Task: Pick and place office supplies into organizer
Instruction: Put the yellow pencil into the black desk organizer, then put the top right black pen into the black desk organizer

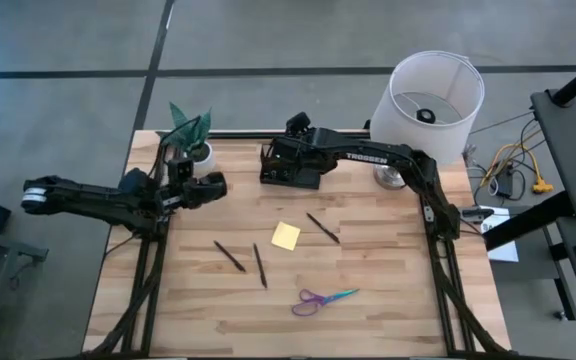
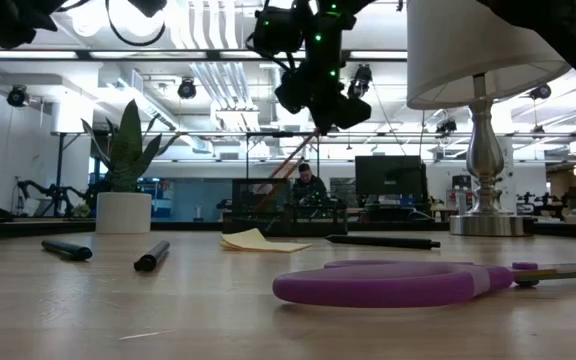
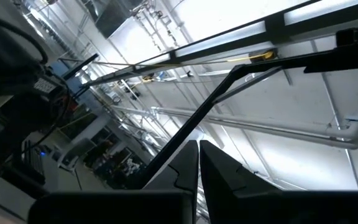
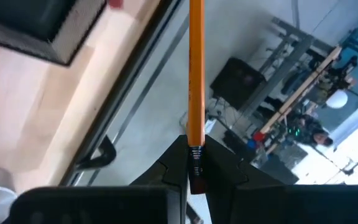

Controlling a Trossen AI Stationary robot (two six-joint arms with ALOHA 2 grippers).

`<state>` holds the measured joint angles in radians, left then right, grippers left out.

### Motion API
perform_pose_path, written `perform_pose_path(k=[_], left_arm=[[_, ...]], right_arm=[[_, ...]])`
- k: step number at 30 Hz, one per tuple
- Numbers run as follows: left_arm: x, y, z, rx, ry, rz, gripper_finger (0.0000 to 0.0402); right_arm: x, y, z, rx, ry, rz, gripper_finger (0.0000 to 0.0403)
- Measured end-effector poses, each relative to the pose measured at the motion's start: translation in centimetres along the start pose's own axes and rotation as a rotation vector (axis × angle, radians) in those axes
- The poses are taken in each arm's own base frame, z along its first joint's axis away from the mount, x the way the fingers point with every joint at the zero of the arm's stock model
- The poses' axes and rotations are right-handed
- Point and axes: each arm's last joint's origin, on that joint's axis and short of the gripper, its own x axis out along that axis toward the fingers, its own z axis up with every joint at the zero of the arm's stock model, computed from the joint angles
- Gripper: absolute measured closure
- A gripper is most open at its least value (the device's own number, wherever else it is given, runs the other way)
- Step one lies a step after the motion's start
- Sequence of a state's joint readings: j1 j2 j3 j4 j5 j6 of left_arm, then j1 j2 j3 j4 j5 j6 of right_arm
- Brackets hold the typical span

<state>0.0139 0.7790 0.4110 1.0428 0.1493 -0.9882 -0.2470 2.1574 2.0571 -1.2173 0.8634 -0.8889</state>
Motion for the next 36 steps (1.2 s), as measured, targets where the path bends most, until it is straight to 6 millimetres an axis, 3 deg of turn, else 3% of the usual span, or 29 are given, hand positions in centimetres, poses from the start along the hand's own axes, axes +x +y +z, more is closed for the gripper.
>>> perform_pose_path(k=[18,28,36], left_arm=[[-0.3,-0.6,0.5,0.010,-0.010,-0.025,0.0402],[-0.6,-0.2,1.5,-0.045,-0.061,-0.001,0.0402],[-1.2,-0.9,2.5,-0.023,-0.059,-0.045,0.0402]], right_arm=[[0.8,0.2,0.0,0.031,-0.128,0.131,0.0368],[0.9,-0.2,0.2,0.094,-0.129,0.094,0.0283],[-1.0,-0.1,0.8,0.231,-0.045,-0.046,0.0224]])
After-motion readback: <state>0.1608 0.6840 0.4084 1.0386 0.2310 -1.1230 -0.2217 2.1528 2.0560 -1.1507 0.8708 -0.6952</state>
